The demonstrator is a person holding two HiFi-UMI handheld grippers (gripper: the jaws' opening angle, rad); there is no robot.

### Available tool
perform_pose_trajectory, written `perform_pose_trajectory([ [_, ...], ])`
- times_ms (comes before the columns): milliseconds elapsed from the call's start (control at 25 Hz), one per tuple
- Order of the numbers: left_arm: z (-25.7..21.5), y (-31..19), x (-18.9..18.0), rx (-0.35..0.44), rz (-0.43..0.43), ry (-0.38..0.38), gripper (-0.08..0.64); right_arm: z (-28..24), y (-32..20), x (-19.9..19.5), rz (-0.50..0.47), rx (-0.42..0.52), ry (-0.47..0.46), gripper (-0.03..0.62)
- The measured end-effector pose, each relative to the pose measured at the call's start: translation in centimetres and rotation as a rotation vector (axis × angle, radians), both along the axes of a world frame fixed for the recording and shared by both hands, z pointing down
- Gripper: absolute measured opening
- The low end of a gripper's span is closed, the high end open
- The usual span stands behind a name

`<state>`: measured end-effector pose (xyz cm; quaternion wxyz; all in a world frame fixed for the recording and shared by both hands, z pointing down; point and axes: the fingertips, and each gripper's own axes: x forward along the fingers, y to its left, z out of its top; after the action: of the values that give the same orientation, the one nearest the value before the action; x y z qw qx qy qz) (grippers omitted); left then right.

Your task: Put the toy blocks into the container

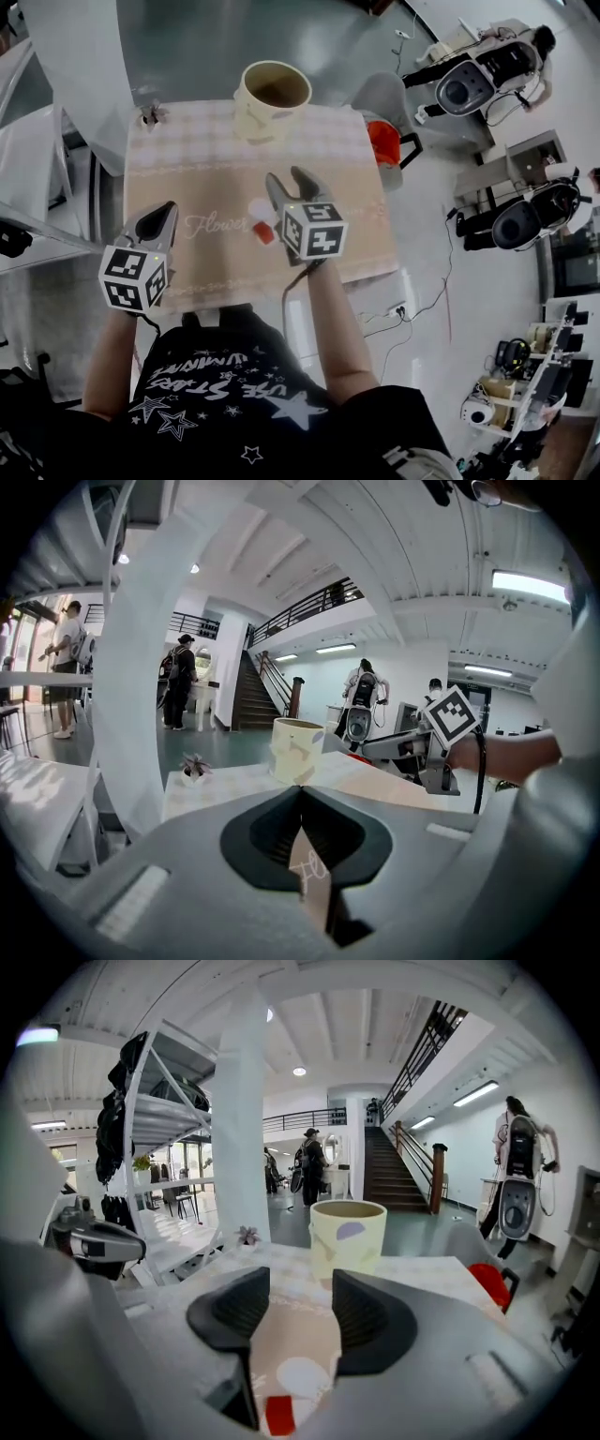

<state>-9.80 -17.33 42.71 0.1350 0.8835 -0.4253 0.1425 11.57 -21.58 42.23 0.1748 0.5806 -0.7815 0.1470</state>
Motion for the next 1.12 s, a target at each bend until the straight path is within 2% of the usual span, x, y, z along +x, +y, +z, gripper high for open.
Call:
perform_pose_trajectory([
  [480, 3.1, 4.6, -2.5, -0.067, 0.094, -0.008, 0.009, 9.2, 7.9, -1.6, 0.031, -0.200, 0.123, 0.213],
  [720, 4.8, 5.4, -3.1, -0.110, 0.076, -0.016, 0.009, 13.6, 9.3, -1.4, -0.011, -0.314, 0.182, 0.244],
  [1120, 5.2, 5.4, -2.3, -0.125, 0.044, -0.036, 0.009, 16.8, 8.8, -1.5, -0.103, -0.401, 0.222, 0.244],
])
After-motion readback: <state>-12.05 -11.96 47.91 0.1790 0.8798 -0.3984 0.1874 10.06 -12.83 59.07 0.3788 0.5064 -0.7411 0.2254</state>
